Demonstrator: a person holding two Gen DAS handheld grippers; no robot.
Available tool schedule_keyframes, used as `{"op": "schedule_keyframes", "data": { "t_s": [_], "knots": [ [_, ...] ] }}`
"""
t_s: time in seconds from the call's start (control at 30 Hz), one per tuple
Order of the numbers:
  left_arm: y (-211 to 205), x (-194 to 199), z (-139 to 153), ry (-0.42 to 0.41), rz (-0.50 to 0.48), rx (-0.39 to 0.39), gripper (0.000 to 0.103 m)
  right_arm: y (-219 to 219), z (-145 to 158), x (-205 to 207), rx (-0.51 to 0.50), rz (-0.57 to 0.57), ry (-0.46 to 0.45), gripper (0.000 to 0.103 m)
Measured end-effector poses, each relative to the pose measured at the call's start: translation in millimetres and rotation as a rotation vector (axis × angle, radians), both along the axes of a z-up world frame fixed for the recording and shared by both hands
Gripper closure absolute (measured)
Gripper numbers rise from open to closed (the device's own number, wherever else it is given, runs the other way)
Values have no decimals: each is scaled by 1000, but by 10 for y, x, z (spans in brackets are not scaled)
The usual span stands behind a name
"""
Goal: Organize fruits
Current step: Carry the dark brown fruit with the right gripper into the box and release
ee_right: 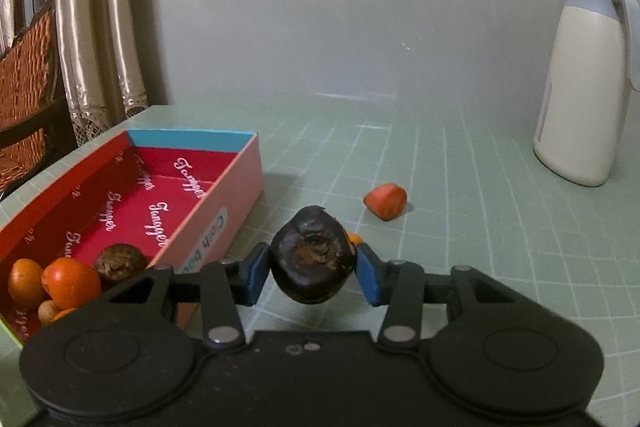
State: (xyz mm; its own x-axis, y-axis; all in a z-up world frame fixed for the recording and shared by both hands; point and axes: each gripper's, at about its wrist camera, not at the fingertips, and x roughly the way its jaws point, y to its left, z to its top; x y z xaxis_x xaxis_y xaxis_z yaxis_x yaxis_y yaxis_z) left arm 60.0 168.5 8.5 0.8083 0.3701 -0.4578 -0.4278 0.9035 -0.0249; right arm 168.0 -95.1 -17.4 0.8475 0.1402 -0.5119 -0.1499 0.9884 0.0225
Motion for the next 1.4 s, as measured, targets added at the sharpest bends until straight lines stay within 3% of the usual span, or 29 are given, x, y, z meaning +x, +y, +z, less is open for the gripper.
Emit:
{"op": "schedule_keyframes", "data": {
  "t_s": [0.33, 0.63, 0.97, 1.3, 1.4],
  "knots": [
    [61, -25, 2, 1, 12, -21, 0, 75, 173, -124, -3, 19, -38, 58],
    [77, -26, 3, 1, 22, -28, 0, 314, 366, -300, 24, 143, -87, 58],
    [101, -19, -6, 4, 25, -42, 0, 632, 259, -391, -11, 262, -52, 58],
    [67, 31, -17, 31, 15, -41, 0, 777, 199, -454, -57, 286, -59, 59],
    [83, 69, -15, 42, -1, -82, 0, 792, 183, -478, -56, 291, -55, 57]
  ]
}}
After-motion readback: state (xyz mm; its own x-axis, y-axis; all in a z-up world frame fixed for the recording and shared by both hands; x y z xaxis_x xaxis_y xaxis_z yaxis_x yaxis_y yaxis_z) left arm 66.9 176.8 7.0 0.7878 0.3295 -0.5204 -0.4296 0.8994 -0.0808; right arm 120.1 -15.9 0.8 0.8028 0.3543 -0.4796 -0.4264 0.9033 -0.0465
